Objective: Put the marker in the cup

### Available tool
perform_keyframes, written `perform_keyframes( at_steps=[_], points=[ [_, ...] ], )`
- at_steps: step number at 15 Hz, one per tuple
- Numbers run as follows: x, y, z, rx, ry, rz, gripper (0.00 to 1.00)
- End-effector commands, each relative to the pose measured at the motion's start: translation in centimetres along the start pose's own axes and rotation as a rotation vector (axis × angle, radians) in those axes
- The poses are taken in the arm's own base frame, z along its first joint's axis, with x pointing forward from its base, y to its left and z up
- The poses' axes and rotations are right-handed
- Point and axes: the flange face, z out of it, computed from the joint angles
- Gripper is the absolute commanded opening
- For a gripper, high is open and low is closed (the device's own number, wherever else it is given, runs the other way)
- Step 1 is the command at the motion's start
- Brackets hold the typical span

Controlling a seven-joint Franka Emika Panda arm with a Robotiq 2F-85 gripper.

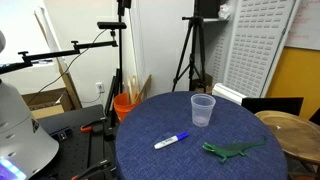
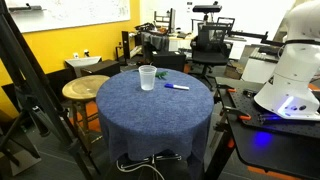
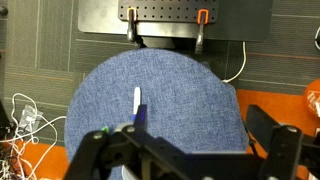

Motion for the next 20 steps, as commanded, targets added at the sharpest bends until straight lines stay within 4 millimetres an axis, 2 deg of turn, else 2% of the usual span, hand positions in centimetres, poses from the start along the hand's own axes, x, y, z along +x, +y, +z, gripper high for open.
perform_keyframes(
  at_steps=[1,6,11,15,20],
  points=[
    [0.0,0.0,-0.1,0.0,-0.001,0.0,1.0],
    [0.3,0.2,0.0,-0.001,0.005,0.003,1.0],
    [2.2,2.6,1.2,-0.025,0.042,-0.008,1.0],
    [4.7,5.6,3.9,-0.014,0.044,-0.026,1.0],
    [7.4,9.7,8.3,-0.032,-0.032,-0.066,1.0]
  ],
)
